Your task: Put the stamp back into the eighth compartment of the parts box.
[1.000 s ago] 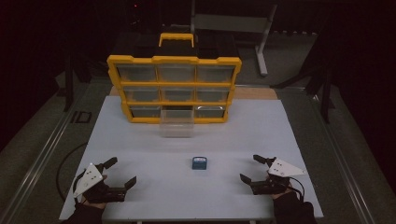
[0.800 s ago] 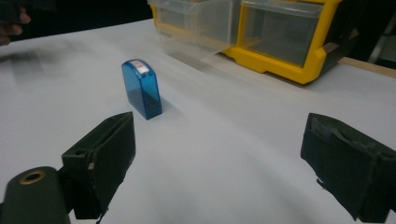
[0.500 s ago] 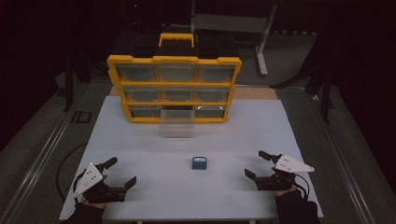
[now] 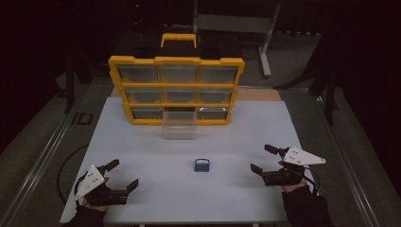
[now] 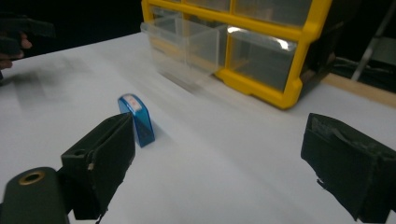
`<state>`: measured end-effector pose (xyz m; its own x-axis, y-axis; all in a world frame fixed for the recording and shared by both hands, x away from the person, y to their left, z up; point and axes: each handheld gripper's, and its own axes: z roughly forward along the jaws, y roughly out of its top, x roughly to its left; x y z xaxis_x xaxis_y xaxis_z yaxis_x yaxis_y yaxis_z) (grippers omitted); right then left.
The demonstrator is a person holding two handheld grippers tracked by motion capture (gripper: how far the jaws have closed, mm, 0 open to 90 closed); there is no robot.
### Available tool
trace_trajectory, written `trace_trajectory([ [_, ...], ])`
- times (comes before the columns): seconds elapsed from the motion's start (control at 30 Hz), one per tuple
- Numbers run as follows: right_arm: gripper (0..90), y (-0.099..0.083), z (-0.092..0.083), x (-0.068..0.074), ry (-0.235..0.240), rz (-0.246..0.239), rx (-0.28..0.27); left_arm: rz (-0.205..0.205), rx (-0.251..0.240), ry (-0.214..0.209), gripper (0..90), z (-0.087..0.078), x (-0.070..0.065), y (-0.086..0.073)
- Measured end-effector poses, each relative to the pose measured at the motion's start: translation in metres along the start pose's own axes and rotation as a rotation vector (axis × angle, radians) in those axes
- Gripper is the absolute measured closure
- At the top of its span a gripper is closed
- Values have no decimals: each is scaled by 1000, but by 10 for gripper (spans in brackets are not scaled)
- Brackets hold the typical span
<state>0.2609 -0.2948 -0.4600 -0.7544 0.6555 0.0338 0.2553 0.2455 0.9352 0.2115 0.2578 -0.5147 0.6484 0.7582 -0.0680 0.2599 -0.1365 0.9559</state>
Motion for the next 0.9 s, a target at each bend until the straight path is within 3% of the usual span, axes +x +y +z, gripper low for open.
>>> trace_trajectory([
  [0.37, 103, 45, 2, -6, 45, -61, -34, -4, 4, -6, 4, 0, 0, 0],
  [0.47, 103, 48, 3, -6, 48, -67, -36, -4, 4, -6, 4, 0, 0, 0],
  [0.6, 103, 62, 12, -4, 89, -84, -45, -3, 3, -4, 4, 0, 0, 0],
  [0.9, 99, 70, 34, 3, 161, -102, -27, -4, 2, -7, 4, 0, 0, 0],
])
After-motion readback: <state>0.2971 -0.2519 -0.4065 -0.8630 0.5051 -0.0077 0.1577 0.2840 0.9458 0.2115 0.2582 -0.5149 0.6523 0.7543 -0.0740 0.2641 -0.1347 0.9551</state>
